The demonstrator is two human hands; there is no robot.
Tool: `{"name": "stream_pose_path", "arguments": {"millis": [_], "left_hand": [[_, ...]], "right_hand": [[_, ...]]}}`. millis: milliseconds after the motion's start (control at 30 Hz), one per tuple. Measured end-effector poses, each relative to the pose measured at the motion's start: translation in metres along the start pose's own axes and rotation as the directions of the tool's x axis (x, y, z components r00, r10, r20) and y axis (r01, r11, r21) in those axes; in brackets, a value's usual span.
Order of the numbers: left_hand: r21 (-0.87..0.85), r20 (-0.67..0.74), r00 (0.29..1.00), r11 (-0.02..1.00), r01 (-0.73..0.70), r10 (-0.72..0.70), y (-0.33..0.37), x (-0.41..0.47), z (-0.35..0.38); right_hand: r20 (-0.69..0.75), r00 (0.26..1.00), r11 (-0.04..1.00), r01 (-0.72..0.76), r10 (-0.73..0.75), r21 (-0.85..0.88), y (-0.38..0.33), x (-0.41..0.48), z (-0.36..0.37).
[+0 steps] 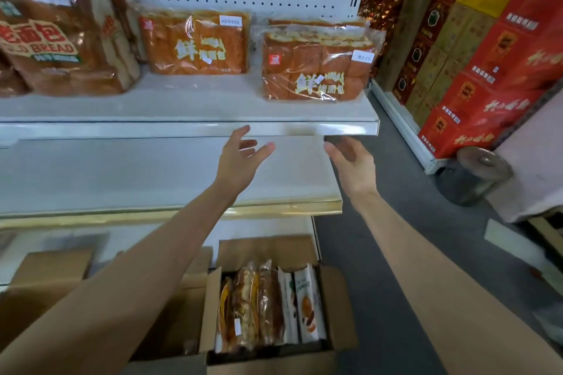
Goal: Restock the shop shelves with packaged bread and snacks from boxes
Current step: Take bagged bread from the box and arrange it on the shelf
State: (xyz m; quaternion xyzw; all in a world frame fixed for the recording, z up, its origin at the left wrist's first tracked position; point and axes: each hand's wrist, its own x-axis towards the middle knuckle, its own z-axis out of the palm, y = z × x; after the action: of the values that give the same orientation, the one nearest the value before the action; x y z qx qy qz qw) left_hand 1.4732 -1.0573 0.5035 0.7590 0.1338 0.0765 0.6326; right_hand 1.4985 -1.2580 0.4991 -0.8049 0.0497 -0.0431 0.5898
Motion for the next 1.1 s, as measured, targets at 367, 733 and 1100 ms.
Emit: {"name": "stream_pose_path", "arguments": {"millis": [367,733,1100], "left_hand": [[0.039,0.085,0.973,0.976,0.213,-0.216,-0.121,-0.055,-0.004],[0.082,0.064,0.867,0.868,0.489,-0.494,-0.293,-0.068,0.017],[-0.016,0.013,0.693,0.693,0.721,-0.72,-0.468,-0.072,0.025]], "right_hand": [[0.07,0.969,0.971,-0.232,0.236,-0.054,0.11,-0.07,0.046],[0.243,0.852,0.884,-0.432,0.465,-0.179,0.27,-0.078,0.108],[0.308,0.72,0.782,-0.559,0.622,-0.274,0.426,-0.095,0.179]]}}
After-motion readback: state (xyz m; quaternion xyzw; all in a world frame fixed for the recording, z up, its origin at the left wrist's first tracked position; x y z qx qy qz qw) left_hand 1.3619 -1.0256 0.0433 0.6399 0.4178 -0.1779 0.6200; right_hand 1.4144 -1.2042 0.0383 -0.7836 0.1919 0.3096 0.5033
